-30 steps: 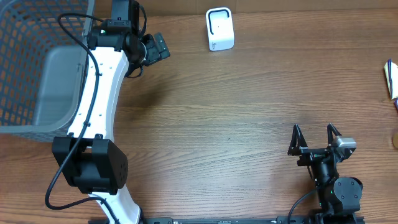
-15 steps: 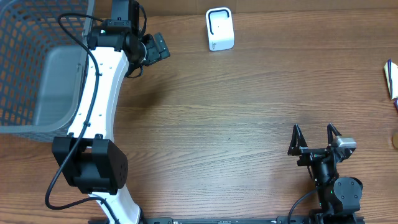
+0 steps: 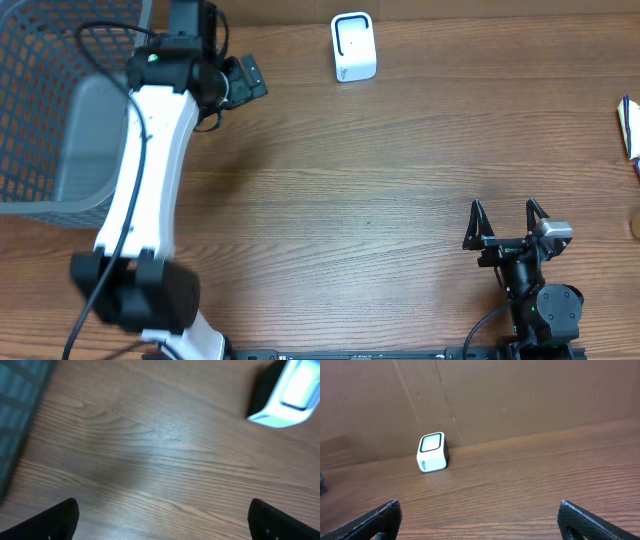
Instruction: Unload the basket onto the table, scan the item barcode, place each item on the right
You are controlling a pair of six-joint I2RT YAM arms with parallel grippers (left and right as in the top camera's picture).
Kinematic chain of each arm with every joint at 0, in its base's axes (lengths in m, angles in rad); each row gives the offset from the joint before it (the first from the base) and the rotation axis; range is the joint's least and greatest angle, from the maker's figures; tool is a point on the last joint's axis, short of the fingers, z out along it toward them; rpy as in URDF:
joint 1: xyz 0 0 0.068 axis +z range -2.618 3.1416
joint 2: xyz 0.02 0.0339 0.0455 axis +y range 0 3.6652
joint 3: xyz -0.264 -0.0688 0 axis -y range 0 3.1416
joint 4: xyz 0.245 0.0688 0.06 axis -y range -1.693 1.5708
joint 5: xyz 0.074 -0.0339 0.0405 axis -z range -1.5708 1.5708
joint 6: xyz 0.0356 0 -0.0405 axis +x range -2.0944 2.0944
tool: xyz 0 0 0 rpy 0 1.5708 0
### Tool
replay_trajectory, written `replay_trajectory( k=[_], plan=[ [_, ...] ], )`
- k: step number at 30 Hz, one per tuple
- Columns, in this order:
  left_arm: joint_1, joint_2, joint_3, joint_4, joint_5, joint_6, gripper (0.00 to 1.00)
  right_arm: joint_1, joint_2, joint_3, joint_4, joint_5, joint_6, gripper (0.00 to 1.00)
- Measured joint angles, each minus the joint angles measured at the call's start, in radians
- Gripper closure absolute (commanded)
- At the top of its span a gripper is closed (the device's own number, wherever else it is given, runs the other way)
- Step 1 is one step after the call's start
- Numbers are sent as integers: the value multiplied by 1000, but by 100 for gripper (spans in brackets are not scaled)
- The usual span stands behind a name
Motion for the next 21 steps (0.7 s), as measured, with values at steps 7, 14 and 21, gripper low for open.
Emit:
replay_trajectory(
  k=[7,14,21],
  plan=[
    [-66,-404,-332,322,57,174,0,0,-2,0,0,-1,0,0],
    [-65,-883,-795,497,246,517,0,0,-2,0,0,-1,0,0],
    [6,-1304,-1059,469,244,584,0,0,-3,0,1,-1,0,0]
  ],
)
